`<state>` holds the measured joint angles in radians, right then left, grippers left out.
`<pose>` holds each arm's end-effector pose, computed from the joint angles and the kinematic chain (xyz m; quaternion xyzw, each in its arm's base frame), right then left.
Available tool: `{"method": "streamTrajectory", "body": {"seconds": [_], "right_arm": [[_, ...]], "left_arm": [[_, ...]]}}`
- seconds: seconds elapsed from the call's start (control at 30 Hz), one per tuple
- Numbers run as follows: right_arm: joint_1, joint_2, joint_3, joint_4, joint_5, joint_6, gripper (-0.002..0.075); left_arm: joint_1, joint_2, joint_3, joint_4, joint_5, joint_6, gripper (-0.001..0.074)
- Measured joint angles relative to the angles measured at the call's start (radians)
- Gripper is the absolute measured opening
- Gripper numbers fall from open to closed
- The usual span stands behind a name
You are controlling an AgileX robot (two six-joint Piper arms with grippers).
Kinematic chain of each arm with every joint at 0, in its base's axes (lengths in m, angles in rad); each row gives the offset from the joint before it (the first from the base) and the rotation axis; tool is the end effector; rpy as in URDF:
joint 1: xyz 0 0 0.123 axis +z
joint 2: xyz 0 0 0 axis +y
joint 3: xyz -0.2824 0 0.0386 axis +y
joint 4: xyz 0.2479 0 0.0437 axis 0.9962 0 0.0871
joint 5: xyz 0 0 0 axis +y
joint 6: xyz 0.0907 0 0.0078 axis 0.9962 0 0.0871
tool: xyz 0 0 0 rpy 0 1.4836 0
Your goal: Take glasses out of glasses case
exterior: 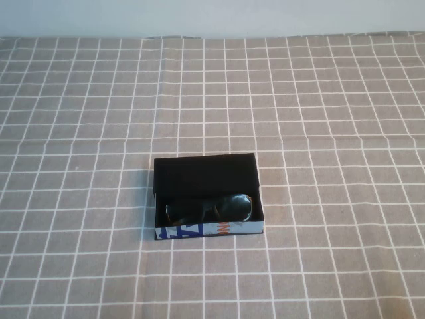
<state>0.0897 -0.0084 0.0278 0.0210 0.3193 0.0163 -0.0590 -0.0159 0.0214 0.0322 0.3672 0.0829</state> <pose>0.0539 0.0054 0.1753 -0.0231 0.7898 0.0412 0.6115 0.0524 -0.0020 0.1737 0.0653 0.7978 0.0208 0.5990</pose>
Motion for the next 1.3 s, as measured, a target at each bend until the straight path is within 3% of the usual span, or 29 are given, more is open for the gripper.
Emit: {"method": "streamTrajectory", "body": {"seconds": [1.1, 1.23, 1.3], "right_arm": [[0.0, 0.0, 0.0, 0.009, -0.004, 0.0, -0.0018], [0.0, 0.0, 0.0, 0.08, -0.016, 0.0, -0.0018], [0.0, 0.0, 0.0, 0.195, -0.055, 0.0, -0.0018]], "left_arm": [[0.0, 0.0, 0.0, 0.0, 0.0, 0.0, -0.0004], [0.0, 0.0, 0.0, 0.0, 0.0, 0.0, -0.0004], [0.0, 0.0, 0.0, 0.0, 0.0, 0.0, -0.0004]]}}
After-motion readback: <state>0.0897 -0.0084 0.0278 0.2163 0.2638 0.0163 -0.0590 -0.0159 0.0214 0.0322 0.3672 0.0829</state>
